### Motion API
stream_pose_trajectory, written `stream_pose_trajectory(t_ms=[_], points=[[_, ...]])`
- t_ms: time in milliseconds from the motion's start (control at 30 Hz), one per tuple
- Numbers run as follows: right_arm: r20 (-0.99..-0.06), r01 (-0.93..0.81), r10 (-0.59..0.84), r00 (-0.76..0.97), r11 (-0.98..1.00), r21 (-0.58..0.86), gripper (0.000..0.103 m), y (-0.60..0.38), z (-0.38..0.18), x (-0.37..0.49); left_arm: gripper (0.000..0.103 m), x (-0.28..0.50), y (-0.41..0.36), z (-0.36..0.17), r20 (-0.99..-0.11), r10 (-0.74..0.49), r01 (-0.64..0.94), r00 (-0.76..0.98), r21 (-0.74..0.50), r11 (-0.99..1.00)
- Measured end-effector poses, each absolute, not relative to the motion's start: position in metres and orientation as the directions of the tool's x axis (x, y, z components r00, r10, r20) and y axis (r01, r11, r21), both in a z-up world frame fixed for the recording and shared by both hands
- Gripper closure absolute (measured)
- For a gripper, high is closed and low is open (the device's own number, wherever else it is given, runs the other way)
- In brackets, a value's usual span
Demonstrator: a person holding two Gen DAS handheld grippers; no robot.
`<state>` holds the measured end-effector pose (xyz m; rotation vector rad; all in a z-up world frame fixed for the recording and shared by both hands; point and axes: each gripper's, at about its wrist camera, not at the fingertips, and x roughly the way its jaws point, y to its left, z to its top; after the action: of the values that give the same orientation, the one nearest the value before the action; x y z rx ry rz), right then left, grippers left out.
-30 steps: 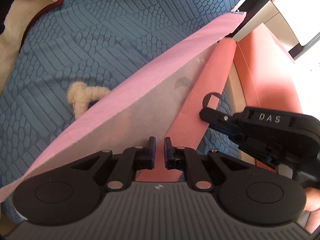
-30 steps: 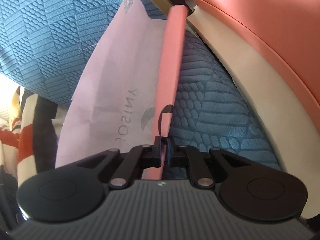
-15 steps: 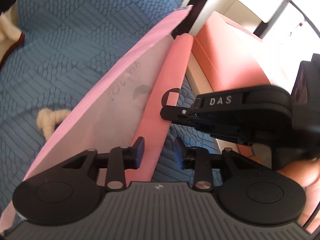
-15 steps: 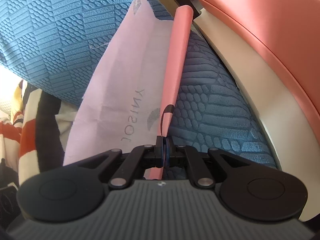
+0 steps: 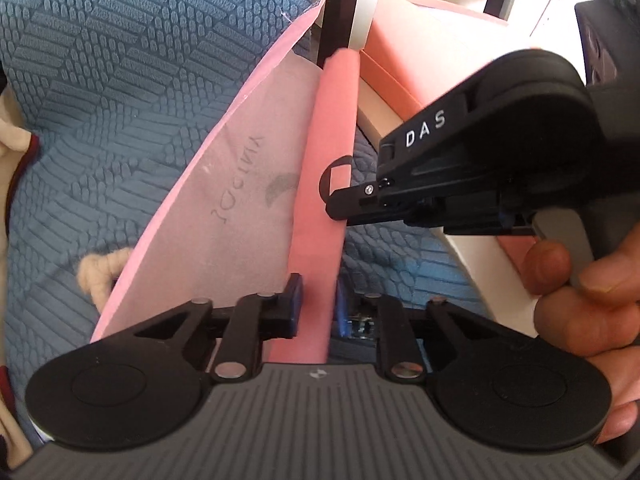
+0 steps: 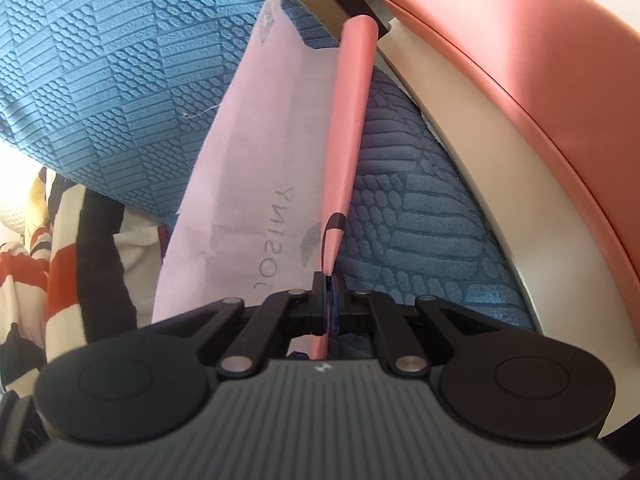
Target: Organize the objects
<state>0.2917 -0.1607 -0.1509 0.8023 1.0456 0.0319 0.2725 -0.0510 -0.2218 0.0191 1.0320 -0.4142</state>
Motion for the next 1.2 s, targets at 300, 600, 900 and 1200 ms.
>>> stream_pose_trajectory(t_ms=[300, 600, 900, 1200], points=[[-0.755, 0.292, 0.365, 0.544, 0.762, 0.578, 0.095, -0.155, -0.141, 0.293, 0.090, 0.280, -0.037, -0.221, -0.807, -0.421, 0.259, 0.414, -0.340, 0.904], [-0.693, 0.207, 0.382, 0.612, 0.768, 0.606, 0.095, -0.163, -0.129, 0.291, 0.091, 0.298, 0.008, -0.232, -0.768, -0.508, 0.010, 0.389, -0.548, 0.836], [-0.683, 0.174, 0.421, 0.597, 0.764, 0.622, 0.095, -0.146, -0.133, 0.306, 0.093, 0.305, 0.025, -0.250, -0.740, -0.549, -0.187, 0.388, -0.646, 0.740], [-0.713, 0.169, 0.431, 0.553, 0.780, 0.603, 0.095, -0.133, -0.143, 0.312, 0.094, 0.307, 0.044, -0.257, -0.755, -0.532, -0.256, 0.383, -0.641, 0.724]])
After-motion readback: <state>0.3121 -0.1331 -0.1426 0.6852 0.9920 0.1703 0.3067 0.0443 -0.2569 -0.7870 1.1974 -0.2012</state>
